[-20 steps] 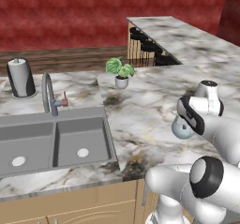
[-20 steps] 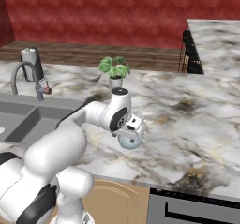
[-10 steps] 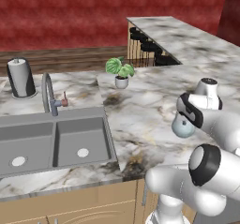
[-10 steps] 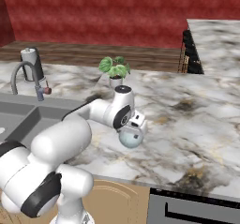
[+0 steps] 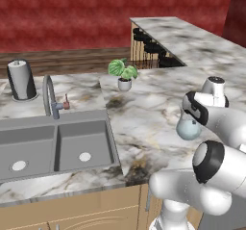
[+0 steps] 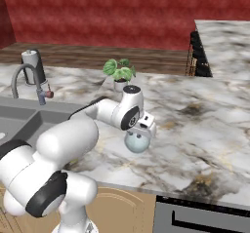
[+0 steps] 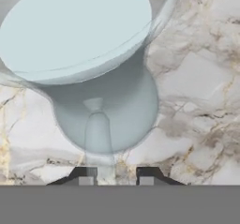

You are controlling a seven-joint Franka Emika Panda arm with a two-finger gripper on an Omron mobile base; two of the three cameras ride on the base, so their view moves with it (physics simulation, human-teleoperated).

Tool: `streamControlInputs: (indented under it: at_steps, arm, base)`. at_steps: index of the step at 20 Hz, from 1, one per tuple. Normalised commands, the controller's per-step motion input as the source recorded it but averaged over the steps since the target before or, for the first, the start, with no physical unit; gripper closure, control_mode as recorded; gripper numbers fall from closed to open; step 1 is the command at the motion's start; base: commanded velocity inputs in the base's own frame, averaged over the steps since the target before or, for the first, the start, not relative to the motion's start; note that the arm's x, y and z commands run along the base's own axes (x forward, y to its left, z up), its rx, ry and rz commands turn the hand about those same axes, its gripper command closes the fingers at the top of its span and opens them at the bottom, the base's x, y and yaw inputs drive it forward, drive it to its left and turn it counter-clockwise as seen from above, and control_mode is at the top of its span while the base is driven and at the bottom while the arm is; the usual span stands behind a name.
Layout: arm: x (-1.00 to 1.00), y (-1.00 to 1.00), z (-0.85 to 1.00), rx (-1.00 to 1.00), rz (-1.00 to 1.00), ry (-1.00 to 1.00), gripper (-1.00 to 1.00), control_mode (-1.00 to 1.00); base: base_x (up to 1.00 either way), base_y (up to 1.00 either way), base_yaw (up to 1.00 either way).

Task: Place the pitcher and cup on the dining counter for serving.

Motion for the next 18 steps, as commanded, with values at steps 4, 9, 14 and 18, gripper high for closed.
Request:
streamControlInputs:
  at_steps: [4,9,14,18]
  arm:
    - [-0.08,0.0,0.0,0.0,0.0,-0.17,1.0,-1.0]
    - [-0.32,0.01,0.13,0.0,0.0,-0.36,1.0,-1.0]
    - [-0.4,0.08,0.47,0.0,-0.01,-0.47,1.0,-1.0]
    - [-0.52,0.12,0.79,0.0,-0.02,-0.42,1.0,-1.0]
  base:
    - [0.0,0.0,0.0]
    - [0.0,0.0,0.0]
    - [0.0,0.0,0.0]
    - [0.0,0.0,0.0]
